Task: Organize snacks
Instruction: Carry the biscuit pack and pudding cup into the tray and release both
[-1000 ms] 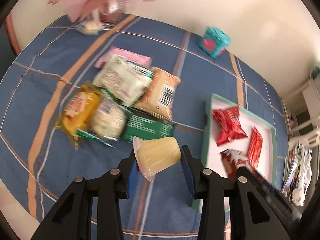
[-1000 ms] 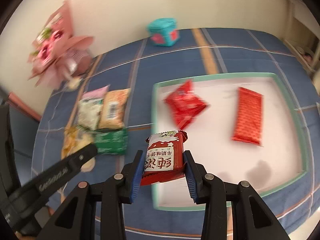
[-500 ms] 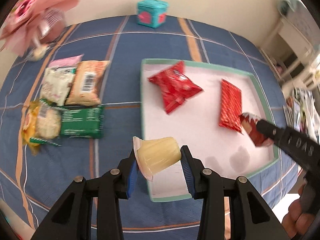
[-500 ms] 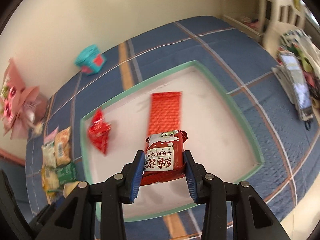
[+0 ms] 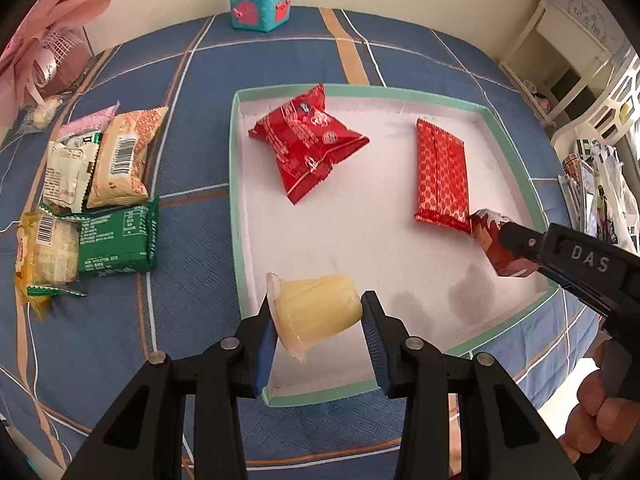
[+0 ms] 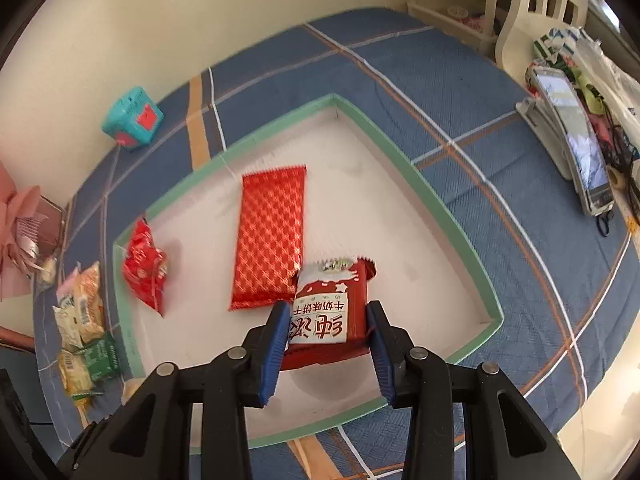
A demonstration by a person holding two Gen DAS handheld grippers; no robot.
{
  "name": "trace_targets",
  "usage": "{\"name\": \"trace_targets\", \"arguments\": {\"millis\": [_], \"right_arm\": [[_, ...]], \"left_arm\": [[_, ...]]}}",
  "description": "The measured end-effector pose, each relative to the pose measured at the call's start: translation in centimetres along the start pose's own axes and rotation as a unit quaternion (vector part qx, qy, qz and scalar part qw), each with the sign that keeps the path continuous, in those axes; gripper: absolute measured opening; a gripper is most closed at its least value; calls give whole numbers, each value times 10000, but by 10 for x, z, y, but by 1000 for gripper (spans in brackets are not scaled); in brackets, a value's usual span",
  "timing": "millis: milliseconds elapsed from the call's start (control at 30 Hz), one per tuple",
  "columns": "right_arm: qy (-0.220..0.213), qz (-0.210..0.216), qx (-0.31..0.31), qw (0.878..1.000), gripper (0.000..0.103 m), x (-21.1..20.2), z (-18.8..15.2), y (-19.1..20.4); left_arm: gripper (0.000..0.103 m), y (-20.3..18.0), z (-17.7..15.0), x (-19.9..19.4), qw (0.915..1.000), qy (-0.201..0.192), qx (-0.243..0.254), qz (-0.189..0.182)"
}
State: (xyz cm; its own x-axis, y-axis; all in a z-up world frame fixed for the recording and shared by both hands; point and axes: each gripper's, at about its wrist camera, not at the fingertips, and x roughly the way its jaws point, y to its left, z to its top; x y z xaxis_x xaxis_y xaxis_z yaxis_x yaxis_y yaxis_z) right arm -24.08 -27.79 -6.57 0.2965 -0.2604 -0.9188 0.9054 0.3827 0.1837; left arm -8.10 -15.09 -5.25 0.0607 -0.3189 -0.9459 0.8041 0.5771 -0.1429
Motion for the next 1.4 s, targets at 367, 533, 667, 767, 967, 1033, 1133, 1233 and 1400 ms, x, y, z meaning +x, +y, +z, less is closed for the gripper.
{"name": "trace_targets", "arguments": {"millis": [367, 533, 667, 767, 967, 1033, 1133, 1233, 1400], "right_arm": [[440, -35, 19, 9990, 43, 21, -6, 1], [494, -96, -1, 9987, 56, 23, -7, 3], [470, -117, -65, 9988, 63, 23, -6, 6], [362, -160, -158, 9991, 73, 20, -6, 11], [252, -229, -265, 9991, 80, 19, -4, 17], [262, -267, -307, 9988, 80, 20, -4, 19], [255, -289, -391, 9985, 80, 20, -5, 24], [204, -325, -486, 9981, 80, 19, -5, 29], [74, -265, -746, 9968, 80, 12, -8, 42]], "left_arm": [[56, -10, 0, 5, 9998, 13, 182, 21], [60, -10, 3, 6, 9998, 1, 176, 37], [61, -5, 5, 2, 10000, -70, 63, 2], [63, -1, 7, -2, 9999, -135, -34, 28], [74, 25, 9, -9, 9981, -257, -517, 208], [74, 40, 9, -11, 9959, -265, -817, 299], [74, 64, 10, -15, 9897, -335, -1305, 491], [74, 87, 9, -22, 9818, -453, -1704, 705], [76, 127, 3, -30, 9649, -564, -2436, 800]]}}
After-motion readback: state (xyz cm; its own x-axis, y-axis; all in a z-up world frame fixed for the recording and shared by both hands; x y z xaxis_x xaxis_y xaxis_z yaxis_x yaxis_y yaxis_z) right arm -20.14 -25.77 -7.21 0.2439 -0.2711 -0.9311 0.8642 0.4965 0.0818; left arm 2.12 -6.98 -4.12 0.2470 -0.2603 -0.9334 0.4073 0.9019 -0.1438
